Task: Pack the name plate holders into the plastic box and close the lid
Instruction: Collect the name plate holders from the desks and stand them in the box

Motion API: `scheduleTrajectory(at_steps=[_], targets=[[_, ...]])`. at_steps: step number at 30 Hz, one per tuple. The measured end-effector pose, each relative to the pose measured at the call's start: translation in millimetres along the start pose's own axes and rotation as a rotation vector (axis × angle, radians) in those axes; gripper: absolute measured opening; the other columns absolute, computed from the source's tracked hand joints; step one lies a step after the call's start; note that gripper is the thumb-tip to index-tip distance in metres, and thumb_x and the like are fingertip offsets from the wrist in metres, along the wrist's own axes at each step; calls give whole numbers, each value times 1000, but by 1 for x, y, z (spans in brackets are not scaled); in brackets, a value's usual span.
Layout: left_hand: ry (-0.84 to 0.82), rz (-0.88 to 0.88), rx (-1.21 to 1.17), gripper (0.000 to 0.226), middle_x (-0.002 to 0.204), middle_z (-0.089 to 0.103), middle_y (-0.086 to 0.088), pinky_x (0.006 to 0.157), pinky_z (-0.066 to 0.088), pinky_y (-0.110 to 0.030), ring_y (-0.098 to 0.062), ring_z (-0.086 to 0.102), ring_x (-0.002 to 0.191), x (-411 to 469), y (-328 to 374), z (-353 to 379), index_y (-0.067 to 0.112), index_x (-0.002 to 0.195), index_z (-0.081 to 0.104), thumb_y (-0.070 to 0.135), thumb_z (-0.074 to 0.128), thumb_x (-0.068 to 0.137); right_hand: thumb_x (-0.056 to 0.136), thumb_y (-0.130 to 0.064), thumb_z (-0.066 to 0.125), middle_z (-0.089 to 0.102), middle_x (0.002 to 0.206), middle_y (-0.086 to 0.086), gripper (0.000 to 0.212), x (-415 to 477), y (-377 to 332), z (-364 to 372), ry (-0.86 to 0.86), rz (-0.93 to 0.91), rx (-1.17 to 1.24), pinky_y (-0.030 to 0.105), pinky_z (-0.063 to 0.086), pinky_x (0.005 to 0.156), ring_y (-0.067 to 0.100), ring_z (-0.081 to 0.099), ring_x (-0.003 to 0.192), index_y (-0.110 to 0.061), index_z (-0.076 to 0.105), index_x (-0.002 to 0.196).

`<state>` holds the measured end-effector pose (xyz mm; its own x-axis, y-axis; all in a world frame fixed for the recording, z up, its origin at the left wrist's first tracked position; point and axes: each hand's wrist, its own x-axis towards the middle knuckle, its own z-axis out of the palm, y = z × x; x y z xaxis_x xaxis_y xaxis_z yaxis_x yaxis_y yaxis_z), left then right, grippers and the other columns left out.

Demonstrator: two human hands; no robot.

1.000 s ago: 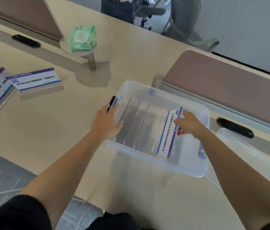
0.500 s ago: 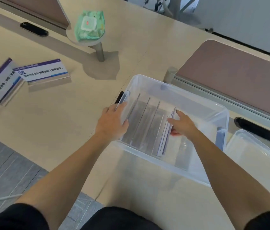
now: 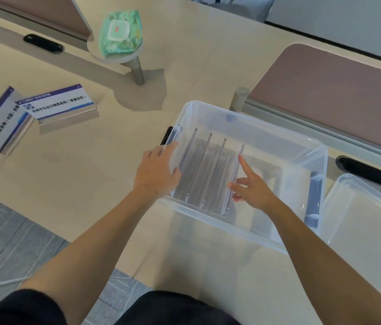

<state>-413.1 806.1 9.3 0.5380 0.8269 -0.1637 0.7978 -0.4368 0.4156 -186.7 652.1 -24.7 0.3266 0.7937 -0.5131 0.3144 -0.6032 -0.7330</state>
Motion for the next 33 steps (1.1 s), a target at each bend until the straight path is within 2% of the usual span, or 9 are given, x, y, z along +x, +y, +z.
scheduleTrajectory(at_steps=[5,11,15,19,24,26,29,33], targets=[[9,-3,-13,66,142,46,0,99,44,-42,-29,38,127,1,0,1,35,150,27,30,56,90,88,-50,64,56,144,5,90,6,0,5,-11,-22,-26,40,56,96,8,75,78,-57,-2,150],[10,9,-19,66,141,47,0,100,43,-42,-29,39,127,2,-2,2,34,150,27,30,56,90,83,-57,61,57,144,4,93,10,2,10,-20,-37,-6,36,57,93,6,75,80,-57,-4,150],[21,8,-16,67,141,47,1,96,44,-39,-28,40,123,2,-2,2,35,150,28,29,56,90,86,-60,58,57,144,4,92,12,1,11,-44,-28,-7,17,54,79,4,74,79,-59,-10,148],[25,11,-13,66,141,48,1,99,42,-39,-28,40,123,2,-1,1,34,150,29,28,56,90,89,-59,57,57,144,3,91,13,2,12,-62,-22,-24,10,49,74,5,74,82,-59,-14,147],[29,9,-12,67,140,48,1,99,43,-40,-28,40,124,0,1,1,34,150,28,28,57,90,92,-57,55,54,146,2,89,13,1,15,-61,-4,-55,23,49,89,8,73,89,-58,-15,147],[27,7,-3,68,141,47,1,99,43,-41,-28,39,125,-1,1,1,34,150,27,29,57,90,91,-59,53,52,148,2,88,13,2,17,-46,0,-70,28,49,94,16,72,102,-59,-16,146],[13,11,14,69,143,45,3,100,42,-40,-29,39,126,-1,0,1,33,150,27,31,58,89,84,-71,47,47,151,1,88,13,4,21,-35,-6,-98,49,43,109,30,59,126,-67,-22,138],[1,21,8,72,147,43,2,106,39,-42,-30,39,129,-1,0,0,32,150,27,36,59,86,81,-73,45,45,153,3,84,16,5,24,-68,-17,-76,54,41,111,32,55,131,-76,-25,127]])
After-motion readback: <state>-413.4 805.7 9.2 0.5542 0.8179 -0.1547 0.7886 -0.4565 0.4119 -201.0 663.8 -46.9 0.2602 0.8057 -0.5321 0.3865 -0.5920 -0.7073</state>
